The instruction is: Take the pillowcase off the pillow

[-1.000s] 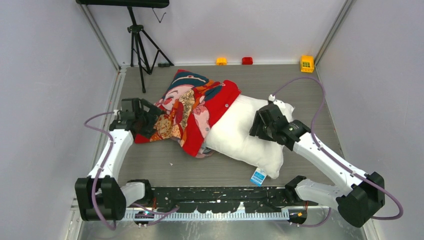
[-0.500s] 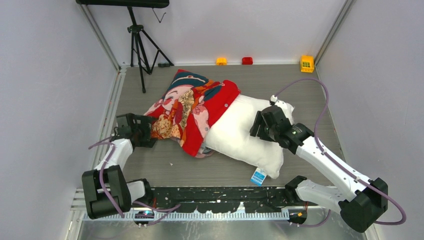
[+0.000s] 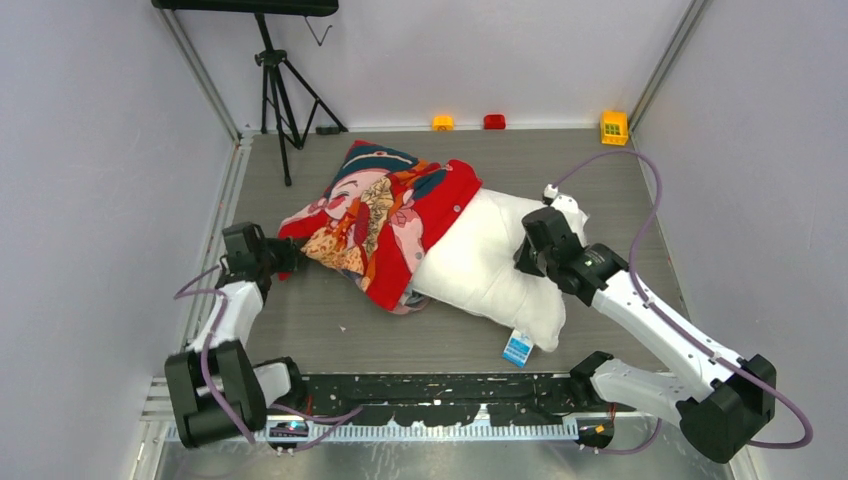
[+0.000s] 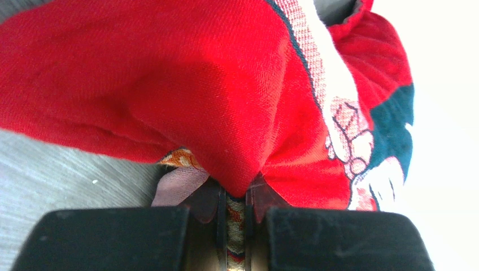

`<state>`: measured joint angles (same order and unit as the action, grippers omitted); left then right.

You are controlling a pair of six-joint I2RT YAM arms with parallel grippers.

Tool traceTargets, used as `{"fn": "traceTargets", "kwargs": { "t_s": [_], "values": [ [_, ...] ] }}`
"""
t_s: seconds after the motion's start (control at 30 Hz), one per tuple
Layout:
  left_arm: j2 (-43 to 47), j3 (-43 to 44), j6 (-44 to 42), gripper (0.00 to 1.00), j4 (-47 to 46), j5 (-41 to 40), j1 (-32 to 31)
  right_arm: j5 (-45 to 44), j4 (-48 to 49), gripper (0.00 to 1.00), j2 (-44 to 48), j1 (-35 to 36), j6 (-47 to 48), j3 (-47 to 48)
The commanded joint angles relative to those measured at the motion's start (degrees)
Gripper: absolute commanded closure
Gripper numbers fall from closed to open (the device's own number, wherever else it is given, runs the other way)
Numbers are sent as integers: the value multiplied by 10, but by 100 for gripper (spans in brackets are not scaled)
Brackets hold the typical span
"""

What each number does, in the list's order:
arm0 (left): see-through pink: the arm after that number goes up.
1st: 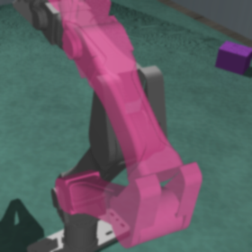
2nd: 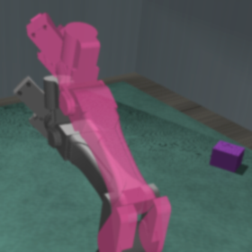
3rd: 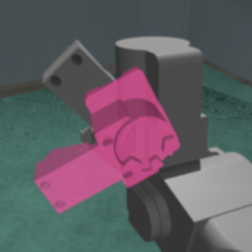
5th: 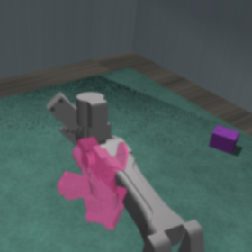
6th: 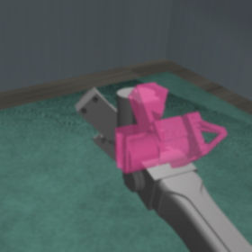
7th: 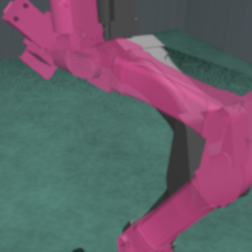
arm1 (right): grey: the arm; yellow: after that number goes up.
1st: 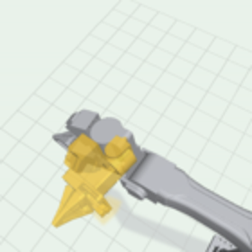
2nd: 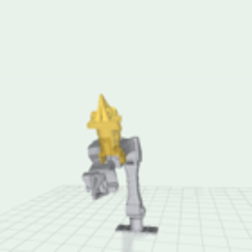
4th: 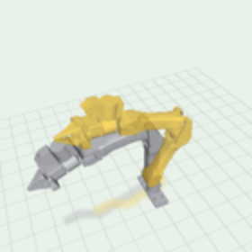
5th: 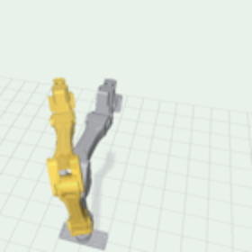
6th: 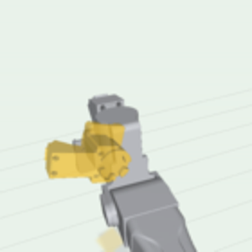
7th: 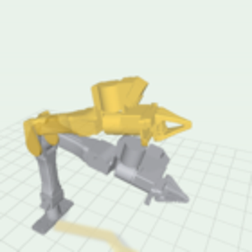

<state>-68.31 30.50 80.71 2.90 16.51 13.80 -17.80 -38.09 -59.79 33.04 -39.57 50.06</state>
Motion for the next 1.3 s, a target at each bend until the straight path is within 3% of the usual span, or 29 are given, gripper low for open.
{"fn": "traceTargets", "kwargs": {
  "t_s": [0.0,0.1,0.2,0.43,0.67,0.87,1.07,1.1,1.13,1.23,1.27],
  "values": [
    [124,38,-47,100,112,-133,51,-169,-48,100,49,-31,-7,30],
    [192,85,-103,100,193,-242,60,-229,-37,100,69,-67,-5,50],
    [205,130,-157,100,236,-330,62,-263,-14,100,56,-116,-9,83],
    [213,218,-193,100,295,-463,62,-225,-5,100,-15,-234,-35,166],
    [221,208,-210,100,299,-504,62,-194,-5,100,28,-341,-65,144],
    [213,239,-203,100,332,-549,62,-240,-10,100,79,-358,-83,131],
    [206,214,-201,100,284,-465,62,-120,18,100,71,-358,-77,122],
    [207,204,-200,97,272,-449,62,-94,21,100,64,-359,-75,118],
    [208,195,-206,86,256,-429,62,-68,26,100,59,-359,-70,113],
    [204,188,-240,31,206,-355,62,0,54,100,52,-358,-55,89],
    [195,197,-248,22,204,-315,62,38,65,100,49,-358,-48,82]
  ]
}}
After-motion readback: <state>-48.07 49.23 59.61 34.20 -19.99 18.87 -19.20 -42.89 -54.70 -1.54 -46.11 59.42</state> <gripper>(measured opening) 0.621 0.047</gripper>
